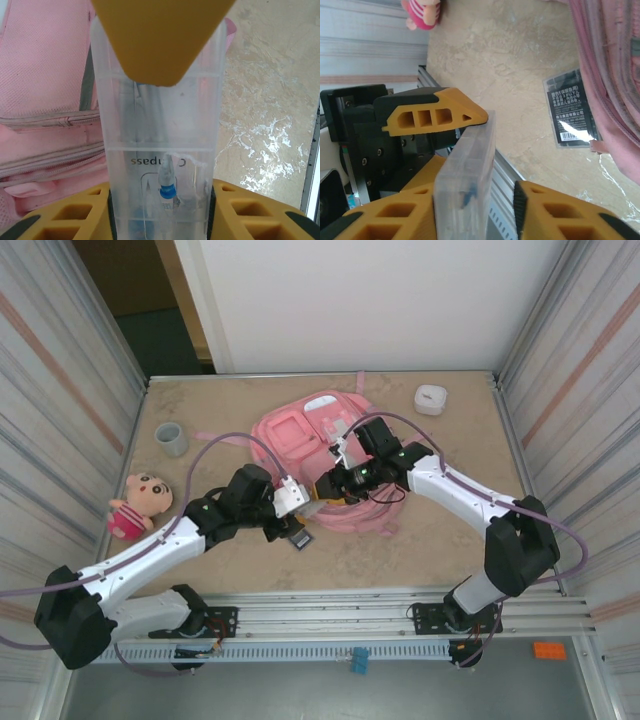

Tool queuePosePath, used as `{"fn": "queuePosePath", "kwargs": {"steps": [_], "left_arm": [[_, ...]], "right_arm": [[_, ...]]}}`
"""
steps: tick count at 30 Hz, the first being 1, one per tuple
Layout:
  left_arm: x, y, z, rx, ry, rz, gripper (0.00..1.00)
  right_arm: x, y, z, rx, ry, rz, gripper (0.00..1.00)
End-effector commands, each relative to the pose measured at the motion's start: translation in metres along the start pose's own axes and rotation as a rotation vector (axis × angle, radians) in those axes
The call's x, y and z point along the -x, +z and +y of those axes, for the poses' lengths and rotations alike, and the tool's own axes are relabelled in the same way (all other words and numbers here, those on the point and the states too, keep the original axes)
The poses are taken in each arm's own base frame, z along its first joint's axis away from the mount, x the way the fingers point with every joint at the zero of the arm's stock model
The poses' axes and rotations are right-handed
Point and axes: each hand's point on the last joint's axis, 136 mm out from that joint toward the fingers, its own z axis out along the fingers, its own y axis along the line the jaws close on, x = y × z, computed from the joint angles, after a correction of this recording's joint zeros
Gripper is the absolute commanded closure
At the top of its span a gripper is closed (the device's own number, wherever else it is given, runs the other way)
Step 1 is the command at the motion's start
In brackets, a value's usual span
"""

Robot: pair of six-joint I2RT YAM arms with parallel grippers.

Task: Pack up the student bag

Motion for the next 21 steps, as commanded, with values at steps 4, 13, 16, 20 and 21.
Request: {"fn": "queuePosePath", "kwargs": {"steps": [4,13,16,20,21], "left_arm": [[0.028,-0.006,0.014,0.062,0.019,-0.067,0.68],[0.057,0.006,0.032,0.1,0.018,-0.034,0.32],[0.064,0.026,0.038,0.115,0.043,0.011,0.29],[0.072,0.062,0.04,0.121,0.101,0.099,0.25],[0.072,0.071,0.042,0.127,0.111,0.122,0.25]], "right_arm": [[0.003,-0.019,0.008,0.029,-0.004,-0.036,0.83],[0.037,-0.115,-0.034,0.082,0.147,-0.413,0.89],[0.042,-0.157,-0.063,0.073,0.226,-0.553,0.9],[0.04,-0.213,-0.096,0.07,0.305,-0.729,0.9],[0.038,-0.225,-0.104,0.068,0.324,-0.765,0.91]]}}
